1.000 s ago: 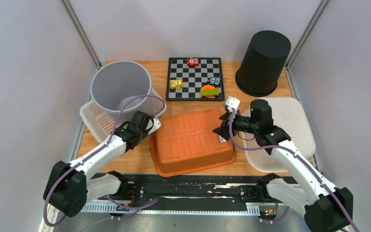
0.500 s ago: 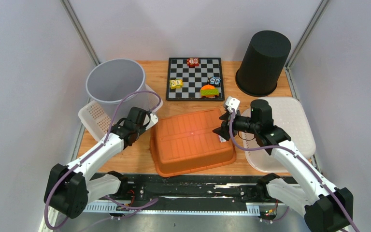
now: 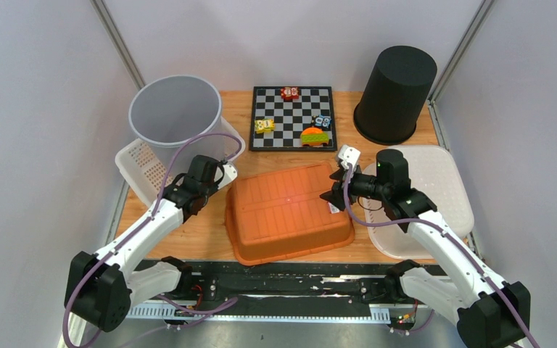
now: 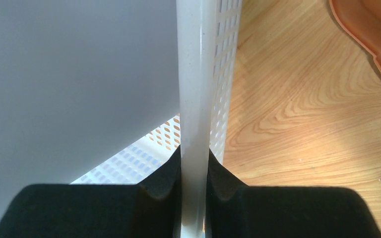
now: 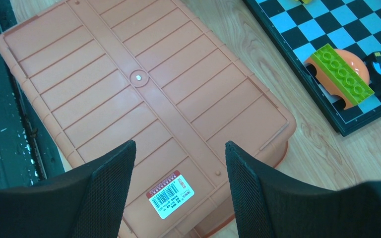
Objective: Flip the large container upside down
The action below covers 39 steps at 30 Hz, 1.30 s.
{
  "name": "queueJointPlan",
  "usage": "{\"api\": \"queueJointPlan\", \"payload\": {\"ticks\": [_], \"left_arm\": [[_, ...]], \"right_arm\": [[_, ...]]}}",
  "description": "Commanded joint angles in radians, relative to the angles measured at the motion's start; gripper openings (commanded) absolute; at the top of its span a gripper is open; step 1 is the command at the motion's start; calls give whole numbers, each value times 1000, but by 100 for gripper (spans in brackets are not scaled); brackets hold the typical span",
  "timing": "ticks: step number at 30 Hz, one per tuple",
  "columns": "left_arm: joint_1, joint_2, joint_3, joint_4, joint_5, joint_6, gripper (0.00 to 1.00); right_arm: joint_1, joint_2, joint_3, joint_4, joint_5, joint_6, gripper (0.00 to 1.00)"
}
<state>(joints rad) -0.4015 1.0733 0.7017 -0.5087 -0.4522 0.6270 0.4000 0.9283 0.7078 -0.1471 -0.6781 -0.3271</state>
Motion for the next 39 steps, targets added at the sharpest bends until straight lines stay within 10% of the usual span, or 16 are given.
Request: {"api": "queueJointPlan", "payload": {"ticks": [1, 22, 39], "left_arm": [[6, -47, 118, 75, -52, 53, 0], [-65, -8, 371, -122, -1, 109, 0], [-177, 54, 568, -232, -39, 107, 0]], "right_arm": [[13, 6, 52, -97, 48, -63, 69], [14, 53, 284, -786, 369, -692, 93], [18, 265, 203, -681, 283, -790, 93]]}}
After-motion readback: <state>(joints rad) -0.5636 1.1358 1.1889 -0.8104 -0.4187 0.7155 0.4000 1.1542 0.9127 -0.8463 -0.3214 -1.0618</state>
